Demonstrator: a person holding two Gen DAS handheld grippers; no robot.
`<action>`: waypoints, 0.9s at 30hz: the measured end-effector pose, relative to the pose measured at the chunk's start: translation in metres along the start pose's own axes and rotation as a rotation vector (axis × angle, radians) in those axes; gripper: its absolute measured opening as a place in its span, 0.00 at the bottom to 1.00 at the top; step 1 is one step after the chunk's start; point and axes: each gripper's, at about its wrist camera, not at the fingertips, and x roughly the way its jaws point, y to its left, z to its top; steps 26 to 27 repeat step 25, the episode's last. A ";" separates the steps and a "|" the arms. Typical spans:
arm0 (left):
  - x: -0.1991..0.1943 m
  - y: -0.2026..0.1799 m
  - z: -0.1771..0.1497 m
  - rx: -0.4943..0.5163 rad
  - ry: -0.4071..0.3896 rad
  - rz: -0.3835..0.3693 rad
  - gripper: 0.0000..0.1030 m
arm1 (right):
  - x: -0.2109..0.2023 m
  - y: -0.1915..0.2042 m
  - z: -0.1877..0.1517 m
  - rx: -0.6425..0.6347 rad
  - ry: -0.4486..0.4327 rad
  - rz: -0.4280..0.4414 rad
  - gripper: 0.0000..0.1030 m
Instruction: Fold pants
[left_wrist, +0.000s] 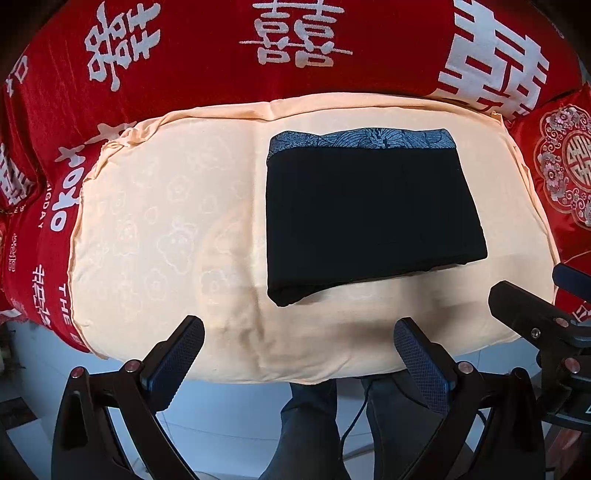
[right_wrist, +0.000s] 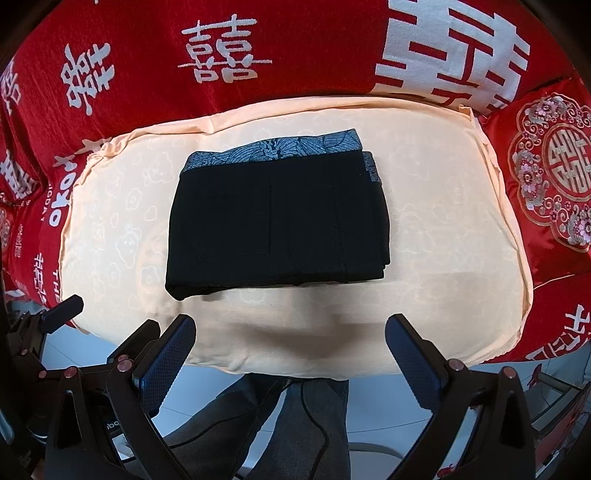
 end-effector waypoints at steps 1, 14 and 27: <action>0.000 0.000 0.000 0.002 -0.004 0.006 1.00 | 0.000 0.000 0.001 -0.003 0.000 0.001 0.99; 0.001 -0.001 0.001 -0.001 -0.010 0.020 1.00 | 0.006 0.001 0.005 -0.024 0.010 0.002 0.99; -0.002 -0.006 0.002 0.024 -0.034 0.012 1.00 | 0.006 0.002 0.008 -0.034 0.015 -0.001 0.99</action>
